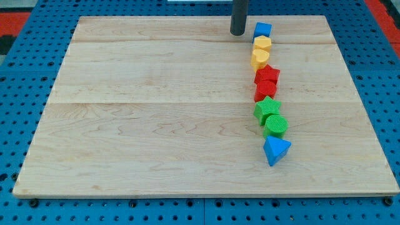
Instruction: Move your arm to the top right side of the board
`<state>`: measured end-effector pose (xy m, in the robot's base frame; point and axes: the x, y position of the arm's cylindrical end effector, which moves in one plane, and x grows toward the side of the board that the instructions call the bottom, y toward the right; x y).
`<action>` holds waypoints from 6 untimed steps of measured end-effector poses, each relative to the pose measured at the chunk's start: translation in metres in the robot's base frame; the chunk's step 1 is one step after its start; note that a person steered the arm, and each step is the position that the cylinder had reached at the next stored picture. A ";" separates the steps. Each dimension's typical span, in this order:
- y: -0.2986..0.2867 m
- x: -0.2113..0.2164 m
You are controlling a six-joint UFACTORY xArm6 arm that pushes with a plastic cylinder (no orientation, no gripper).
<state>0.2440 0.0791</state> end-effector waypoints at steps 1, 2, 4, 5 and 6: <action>-0.004 0.000; -0.005 0.000; -0.007 0.000; -0.016 -0.008; -0.014 -0.029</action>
